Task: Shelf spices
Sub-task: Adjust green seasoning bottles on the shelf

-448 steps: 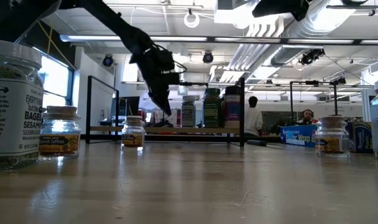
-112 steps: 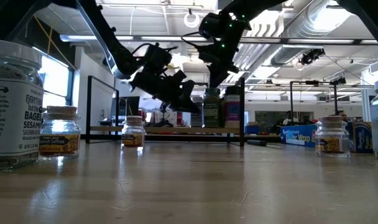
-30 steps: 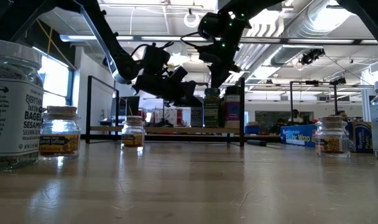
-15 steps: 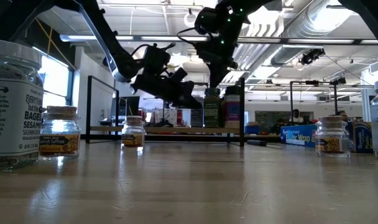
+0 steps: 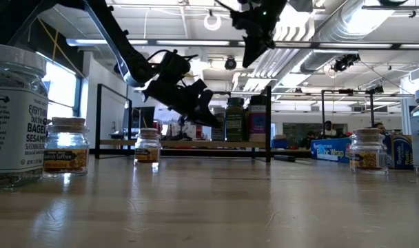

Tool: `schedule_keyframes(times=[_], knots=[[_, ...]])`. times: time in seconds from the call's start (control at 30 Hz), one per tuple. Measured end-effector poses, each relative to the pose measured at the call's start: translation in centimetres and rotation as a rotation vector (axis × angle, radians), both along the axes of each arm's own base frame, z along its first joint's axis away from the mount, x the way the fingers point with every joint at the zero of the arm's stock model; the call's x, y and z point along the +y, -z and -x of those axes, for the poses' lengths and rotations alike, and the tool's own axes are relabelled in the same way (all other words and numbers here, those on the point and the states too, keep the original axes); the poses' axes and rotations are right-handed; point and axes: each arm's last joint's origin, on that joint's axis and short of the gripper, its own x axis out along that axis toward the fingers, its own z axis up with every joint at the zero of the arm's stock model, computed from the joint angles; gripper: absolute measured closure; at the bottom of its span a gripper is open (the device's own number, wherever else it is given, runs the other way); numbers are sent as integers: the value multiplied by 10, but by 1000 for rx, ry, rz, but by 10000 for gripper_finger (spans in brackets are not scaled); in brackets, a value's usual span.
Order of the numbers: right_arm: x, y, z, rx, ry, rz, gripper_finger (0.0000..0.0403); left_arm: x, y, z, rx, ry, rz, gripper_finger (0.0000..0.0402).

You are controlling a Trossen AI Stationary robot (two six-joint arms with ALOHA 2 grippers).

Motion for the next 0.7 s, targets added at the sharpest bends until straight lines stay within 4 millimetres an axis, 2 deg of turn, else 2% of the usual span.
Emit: schedule_keyframes(times=[0.17, 0.33, 0.7], knots=[[10, -11, 3, -48, -19, 18, 403, 0, 8, -3, 10, 21, 9, 402], [20, -12, -2, -49, -53, 19, 403, 6, 16, -12, 19, 24, 9, 402], [31, -11, -6, -48, -85, 15, 403, 8, 16, -12, 48, -19, -38, 402]])
